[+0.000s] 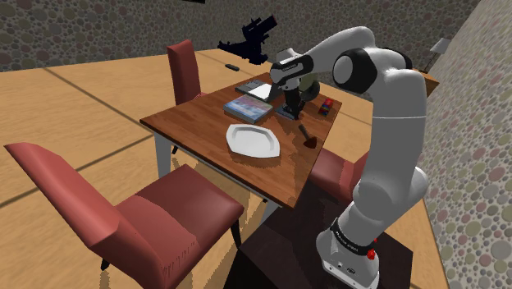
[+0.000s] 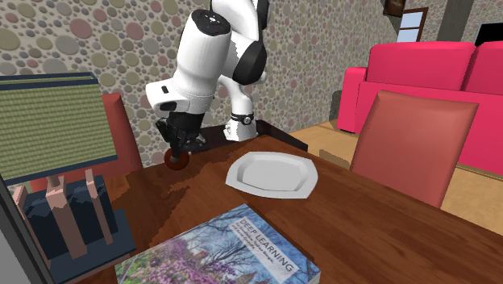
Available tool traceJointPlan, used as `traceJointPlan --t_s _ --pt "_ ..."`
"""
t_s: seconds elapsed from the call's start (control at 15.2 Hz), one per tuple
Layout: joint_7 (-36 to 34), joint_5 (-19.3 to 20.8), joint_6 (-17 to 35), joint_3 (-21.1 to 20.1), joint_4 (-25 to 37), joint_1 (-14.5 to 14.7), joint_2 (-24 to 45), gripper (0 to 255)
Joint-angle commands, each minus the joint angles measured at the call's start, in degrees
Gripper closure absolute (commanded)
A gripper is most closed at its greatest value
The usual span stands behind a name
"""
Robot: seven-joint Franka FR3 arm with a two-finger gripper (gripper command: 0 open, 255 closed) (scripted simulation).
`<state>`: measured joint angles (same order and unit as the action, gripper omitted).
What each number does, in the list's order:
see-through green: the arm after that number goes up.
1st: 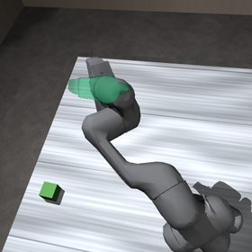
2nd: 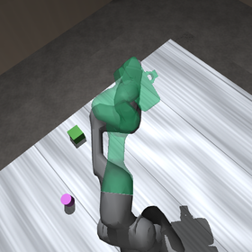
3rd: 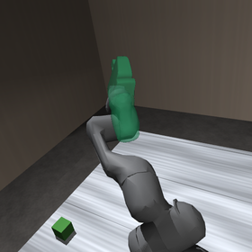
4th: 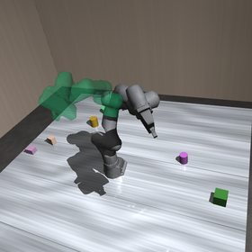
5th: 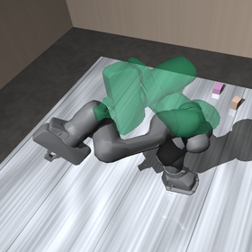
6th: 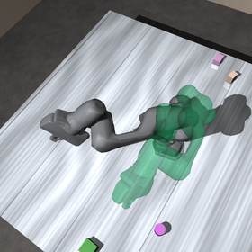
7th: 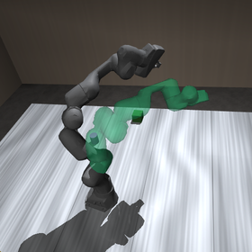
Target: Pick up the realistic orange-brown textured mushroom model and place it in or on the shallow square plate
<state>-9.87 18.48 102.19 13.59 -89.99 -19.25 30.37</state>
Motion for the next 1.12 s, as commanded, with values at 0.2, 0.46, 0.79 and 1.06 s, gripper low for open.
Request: traceJointPlan --t_s 0.2,0.46,0.79,1.06 --pt "2.32 5.49 20.79 0.49 -24.03 -0.67 -14.91 0" --pt "3.32 7.7 28.9 1.12 -31.01 -1.76 -17.91 0" --pt "3.04 8.23 32.73 1.7 -31.78 -2.68 -15.12 0" --pt "3.04 8.23 32.73 1.69 -31.78 -2.69 -15.12 0"
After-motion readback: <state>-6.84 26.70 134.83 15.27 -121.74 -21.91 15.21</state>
